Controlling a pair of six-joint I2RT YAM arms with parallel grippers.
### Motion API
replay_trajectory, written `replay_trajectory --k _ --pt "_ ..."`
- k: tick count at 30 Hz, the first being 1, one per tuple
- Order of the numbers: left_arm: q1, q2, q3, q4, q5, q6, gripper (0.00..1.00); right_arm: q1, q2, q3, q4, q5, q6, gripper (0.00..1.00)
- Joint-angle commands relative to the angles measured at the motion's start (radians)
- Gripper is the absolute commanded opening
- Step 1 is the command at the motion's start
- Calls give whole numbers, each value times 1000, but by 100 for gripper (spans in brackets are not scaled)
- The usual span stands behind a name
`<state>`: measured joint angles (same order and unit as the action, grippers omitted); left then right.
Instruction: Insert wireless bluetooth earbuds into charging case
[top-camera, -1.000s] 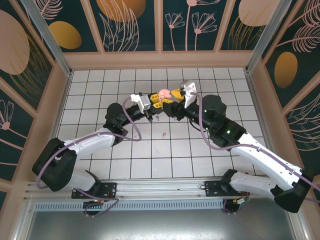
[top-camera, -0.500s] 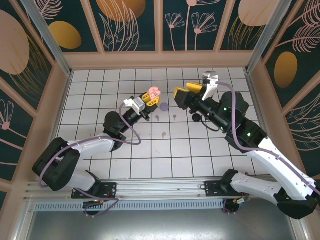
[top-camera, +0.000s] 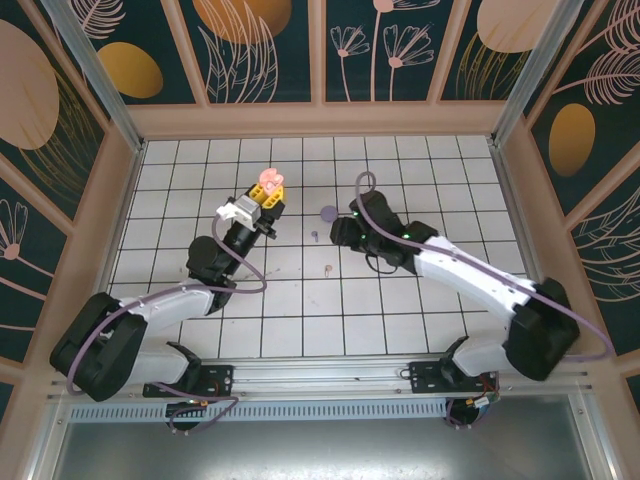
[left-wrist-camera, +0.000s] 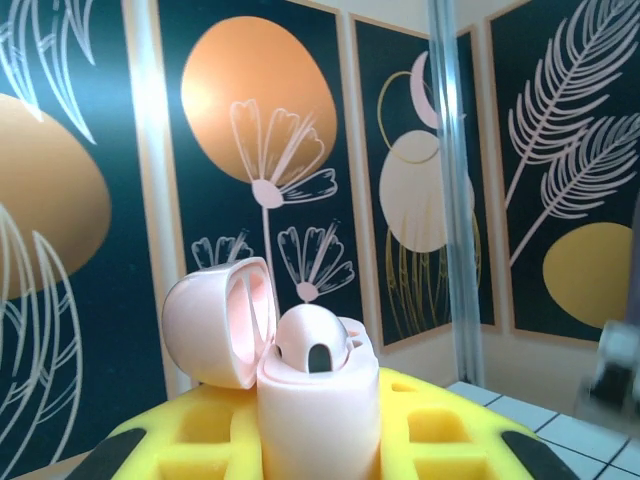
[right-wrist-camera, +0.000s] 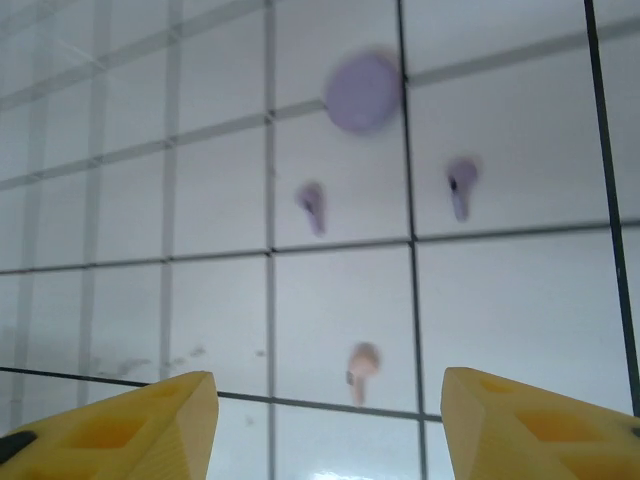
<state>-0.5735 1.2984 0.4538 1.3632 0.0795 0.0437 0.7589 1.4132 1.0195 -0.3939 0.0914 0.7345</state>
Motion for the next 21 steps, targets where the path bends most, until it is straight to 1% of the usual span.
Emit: replay_trajectory --k 1,6,10,15,21 --pt "11 -32 -19 57 -44 -23 0 8 98 14 -27 -33 91 60" --pt "17 -43 -40 69 -52 -30 0 48 274 97 -54 -39 103 57" --pt "20 -52 -53 74 -55 -29 0 70 370 167 -83 -39 97 54" --pt "27 -66 -62 76 -54 -26 0 80 438 211 -102 -39 97 50" --pt "31 -73 -68 75 -48 -24 0 88 480 232 -116 -31 92 46"
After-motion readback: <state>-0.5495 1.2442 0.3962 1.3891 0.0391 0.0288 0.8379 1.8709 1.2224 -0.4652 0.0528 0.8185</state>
